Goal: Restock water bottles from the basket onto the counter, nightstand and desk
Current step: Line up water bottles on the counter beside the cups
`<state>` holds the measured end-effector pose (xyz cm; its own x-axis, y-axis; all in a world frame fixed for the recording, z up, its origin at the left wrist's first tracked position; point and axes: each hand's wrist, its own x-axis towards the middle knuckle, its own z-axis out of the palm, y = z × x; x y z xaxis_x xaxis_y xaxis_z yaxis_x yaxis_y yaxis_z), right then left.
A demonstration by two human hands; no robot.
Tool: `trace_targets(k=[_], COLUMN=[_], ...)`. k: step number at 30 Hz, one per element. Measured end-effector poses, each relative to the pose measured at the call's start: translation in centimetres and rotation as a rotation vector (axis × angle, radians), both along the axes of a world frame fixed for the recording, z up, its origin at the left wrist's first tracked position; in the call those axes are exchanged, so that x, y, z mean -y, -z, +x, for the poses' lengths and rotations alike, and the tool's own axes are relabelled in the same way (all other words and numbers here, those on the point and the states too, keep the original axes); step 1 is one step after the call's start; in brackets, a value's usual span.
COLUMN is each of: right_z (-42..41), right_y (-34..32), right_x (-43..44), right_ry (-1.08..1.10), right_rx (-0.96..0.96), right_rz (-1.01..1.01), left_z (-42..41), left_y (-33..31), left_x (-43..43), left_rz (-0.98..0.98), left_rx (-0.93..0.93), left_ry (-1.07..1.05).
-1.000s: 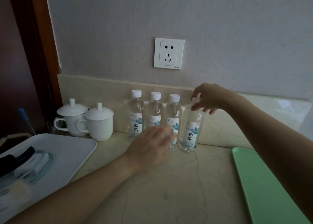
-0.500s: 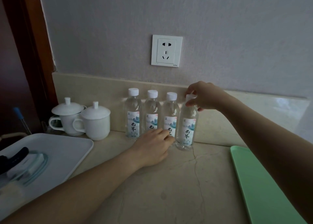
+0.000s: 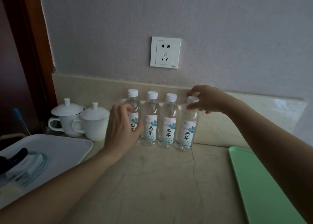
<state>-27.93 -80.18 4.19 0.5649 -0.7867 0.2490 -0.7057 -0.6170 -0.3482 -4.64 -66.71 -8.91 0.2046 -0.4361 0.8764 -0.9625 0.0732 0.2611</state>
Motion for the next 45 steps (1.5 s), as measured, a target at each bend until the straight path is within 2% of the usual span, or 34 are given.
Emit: trace_targets(k=[2,4,7,9,12,16,23,28,31,34,37,42,45], right_z=[-0.2,-0.4,-0.4,-0.3,0.0,0.6,1.2,0.6,0.1,-0.7,-2.0,-6.8,-11.3], right_y=[0.1,0.2,0.1,0.3,0.8,0.8,0.6,1.0,1.3,1.7,1.9,2.1,2.2], right_x=[-0.1,-0.2,-0.4,-0.7,-1.3,-2.1,-3.0,-3.3,-4.1,-5.2,-6.8,-9.4,-11.2], right_ry=[0.008,0.029,0.049,0.057,0.068,0.077,0.116,0.152,0.171,0.197,0.23,0.312,0.376], right_rx=[-0.005,-0.001,0.027,0.052,0.074,0.064,0.066,0.022,0.075,0.102,0.112,0.109,0.147], right_rz=[0.008,0.009,0.034,0.086,0.054,-0.038,-0.029,-0.078,-0.077,-0.145,-0.216,-0.269,-0.25], left_z=[1.3,2.0,2.3,2.4,2.4,2.7,2.7,1.3,-0.4,-2.5,-5.5,-11.8,-16.4], left_y=[0.5,0.9,0.7,0.5,0.5,0.7,0.6,0.0,-1.1,-2.3,-3.5,-4.7,-5.0], left_x=[-0.2,-0.2,0.4,0.9,1.3,1.3,1.3,0.8,0.0,-0.8,-1.1,-1.0,-1.2], left_rz=[0.04,0.089,0.188,0.293,0.38,0.385,0.39,0.388,0.207,0.059,0.05,0.096,0.095], left_rx=[0.0,-0.053,-0.294,-0.383,-0.388,-0.44,-0.438,-0.344,-0.179,-0.009,0.097,0.184,0.151], left_ry=[-0.079,-0.05,0.053,0.099,0.13,0.168,0.199,0.112,0.077,0.17,0.28,0.449,0.553])
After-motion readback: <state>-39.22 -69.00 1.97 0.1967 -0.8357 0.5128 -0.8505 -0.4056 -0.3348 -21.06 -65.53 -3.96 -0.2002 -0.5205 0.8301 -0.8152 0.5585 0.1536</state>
